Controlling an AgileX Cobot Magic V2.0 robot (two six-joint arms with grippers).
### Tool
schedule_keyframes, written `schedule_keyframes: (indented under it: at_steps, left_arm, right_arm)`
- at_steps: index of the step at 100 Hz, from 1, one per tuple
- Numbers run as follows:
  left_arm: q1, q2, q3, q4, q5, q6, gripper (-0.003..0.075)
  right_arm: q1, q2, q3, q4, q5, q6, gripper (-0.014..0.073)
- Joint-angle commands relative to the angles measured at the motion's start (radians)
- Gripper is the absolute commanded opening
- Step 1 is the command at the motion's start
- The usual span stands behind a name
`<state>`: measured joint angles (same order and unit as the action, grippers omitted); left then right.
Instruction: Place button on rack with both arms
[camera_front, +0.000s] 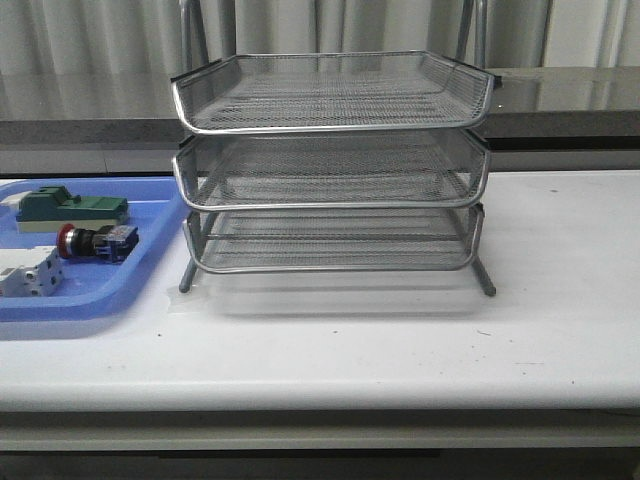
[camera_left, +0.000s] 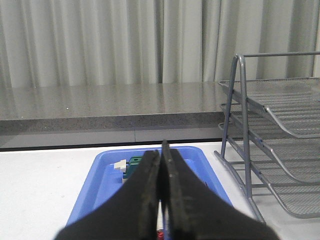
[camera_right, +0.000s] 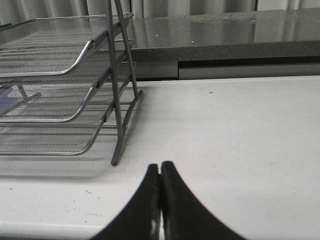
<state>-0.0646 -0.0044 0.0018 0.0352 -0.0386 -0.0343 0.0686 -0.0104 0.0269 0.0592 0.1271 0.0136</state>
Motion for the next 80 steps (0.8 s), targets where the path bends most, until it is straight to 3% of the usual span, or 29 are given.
schedule_keyframes:
  at_steps: [1, 61, 80]
  left_arm:
    - [0.0, -0.033, 0.047, 0.001, -0.079, -0.008, -0.002]
    - [0.0, -0.033, 0.047, 0.001, -0.079, -0.008, -0.002]
    - [0.0, -0.033, 0.047, 0.001, -0.079, -0.008, -0.002]
  right_arm:
    - [-0.006, -0.02, -0.014, -0.011, -0.086, -0.004, -0.006]
    - [-0.006, -0.02, -0.014, -0.011, -0.087, -0.004, -0.006]
    - [-0.006, -0.02, -0.014, -0.011, -0.157, -0.004, -0.006]
